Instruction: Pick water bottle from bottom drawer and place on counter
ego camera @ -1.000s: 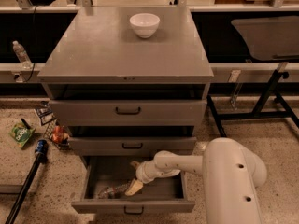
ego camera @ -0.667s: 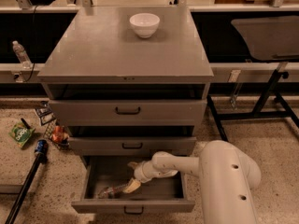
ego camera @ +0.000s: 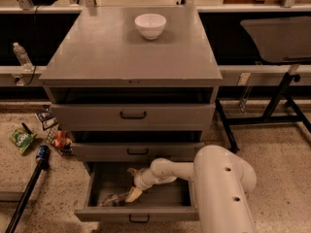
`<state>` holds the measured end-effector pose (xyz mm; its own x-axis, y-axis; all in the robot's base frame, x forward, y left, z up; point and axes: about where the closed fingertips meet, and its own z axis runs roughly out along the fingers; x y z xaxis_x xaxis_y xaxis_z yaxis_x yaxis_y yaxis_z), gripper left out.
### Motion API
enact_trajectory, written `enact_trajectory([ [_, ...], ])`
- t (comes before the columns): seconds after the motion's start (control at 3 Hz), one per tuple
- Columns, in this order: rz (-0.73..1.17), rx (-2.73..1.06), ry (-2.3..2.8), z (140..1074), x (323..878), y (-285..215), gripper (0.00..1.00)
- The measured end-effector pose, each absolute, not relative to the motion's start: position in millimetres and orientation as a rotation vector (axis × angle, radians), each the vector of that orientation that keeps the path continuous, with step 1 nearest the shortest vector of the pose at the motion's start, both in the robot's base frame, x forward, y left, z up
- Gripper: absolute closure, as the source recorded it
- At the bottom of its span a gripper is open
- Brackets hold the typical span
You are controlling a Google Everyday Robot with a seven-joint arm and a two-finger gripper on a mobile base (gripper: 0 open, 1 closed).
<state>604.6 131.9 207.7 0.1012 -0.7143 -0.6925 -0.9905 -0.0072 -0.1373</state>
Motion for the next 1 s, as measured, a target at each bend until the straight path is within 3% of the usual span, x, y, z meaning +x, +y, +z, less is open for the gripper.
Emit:
enact_trajectory([
  [1.0, 0.466, -1.92, 1.641, 172.6, 613.7, 149.8, 0.18],
])
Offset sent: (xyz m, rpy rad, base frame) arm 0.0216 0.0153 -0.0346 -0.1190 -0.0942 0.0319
